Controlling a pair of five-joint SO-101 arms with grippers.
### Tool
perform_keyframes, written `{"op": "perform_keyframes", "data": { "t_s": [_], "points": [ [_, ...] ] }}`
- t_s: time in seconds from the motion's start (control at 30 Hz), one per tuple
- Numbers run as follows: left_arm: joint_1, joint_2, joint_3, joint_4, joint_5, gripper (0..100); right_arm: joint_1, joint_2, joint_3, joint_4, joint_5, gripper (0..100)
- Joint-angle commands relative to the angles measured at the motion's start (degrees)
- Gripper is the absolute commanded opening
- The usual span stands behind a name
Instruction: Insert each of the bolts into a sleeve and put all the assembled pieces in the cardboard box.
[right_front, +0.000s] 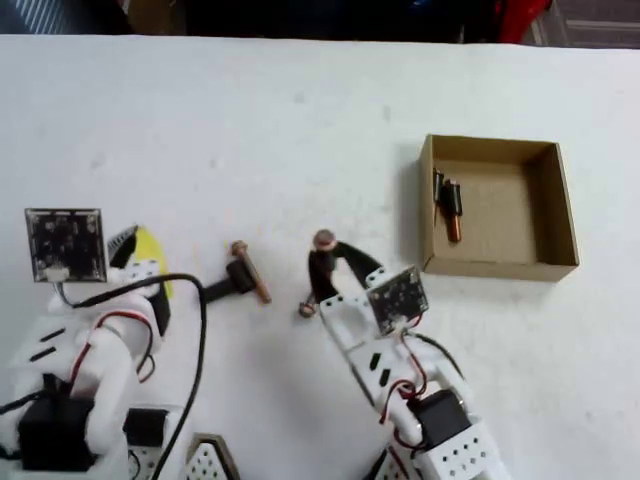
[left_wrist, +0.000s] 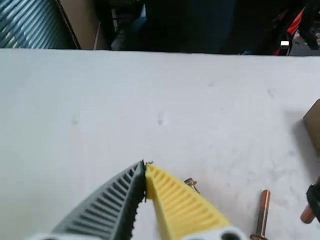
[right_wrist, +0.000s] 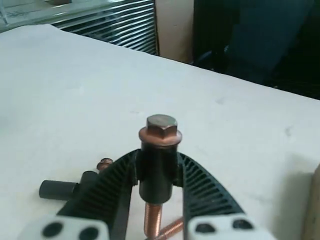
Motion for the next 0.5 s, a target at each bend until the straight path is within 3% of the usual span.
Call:
{"op": "perform_keyframes", "data": {
  "t_s": [0.0, 0.33, 0.47],
  "points": [
    [-0.5, -0.1, 4.8, -0.3, -0.5, 2, 2.9, -0.8, -0.8, 0.5, 0.3, 1.6],
    [-0.1, -24.4, 23.9, 0.2, -0.4, 2, 7.8, -0.7, -13.6, 14.6, -3.1, 1.6],
    [-0.1, -26.2, 29.7, 0.2, -0.4, 2, 10.1, -0.7, -18.9, 18.7, -3.3, 1.6]
  ]
}}
